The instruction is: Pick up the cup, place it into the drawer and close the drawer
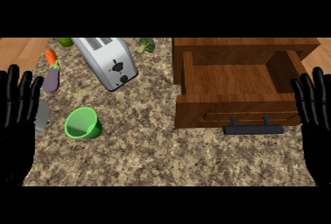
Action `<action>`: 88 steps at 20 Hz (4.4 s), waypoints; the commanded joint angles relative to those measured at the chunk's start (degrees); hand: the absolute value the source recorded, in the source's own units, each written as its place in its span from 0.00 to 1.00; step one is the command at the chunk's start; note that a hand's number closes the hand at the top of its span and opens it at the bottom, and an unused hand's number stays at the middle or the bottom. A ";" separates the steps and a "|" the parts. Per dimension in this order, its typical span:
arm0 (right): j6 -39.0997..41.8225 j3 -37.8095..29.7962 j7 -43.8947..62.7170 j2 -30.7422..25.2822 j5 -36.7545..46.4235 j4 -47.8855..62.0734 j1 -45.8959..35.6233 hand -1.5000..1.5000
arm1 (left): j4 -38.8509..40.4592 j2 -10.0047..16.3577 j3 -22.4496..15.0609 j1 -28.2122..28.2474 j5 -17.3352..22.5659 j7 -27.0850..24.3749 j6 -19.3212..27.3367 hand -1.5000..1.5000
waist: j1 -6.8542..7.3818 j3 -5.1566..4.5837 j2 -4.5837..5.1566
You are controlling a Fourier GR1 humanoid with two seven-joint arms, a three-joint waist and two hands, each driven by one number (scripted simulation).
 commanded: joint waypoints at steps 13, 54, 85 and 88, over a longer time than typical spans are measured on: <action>3.30 -0.78 1.85 -2.68 0.56 0.26 0.85 0.00 | 10.16 9.06 8.75 6.70 33.29 0.88 -25.14 0.00 | 1.46 0.53 0.52; 8.05 -4.08 -1.11 -2.25 0.38 7.86 -3.25 0.00 | 103.64 15.38 15.84 -19.89 -0.21 -59.12 -25.57 0.00 | 0.22 0.39 0.96; 10.39 -7.11 -1.73 -3.76 -2.77 9.47 -3.75 0.00 | 108.97 12.07 16.33 -27.94 0.15 -61.58 -31.47 0.00 | -1.08 0.25 1.38; 9.95 -5.83 -1.35 -2.99 -2.28 10.07 -6.03 0.00 | 108.32 10.81 16.24 -28.24 0.75 -61.29 -34.34 0.00 | -0.68 0.22 1.46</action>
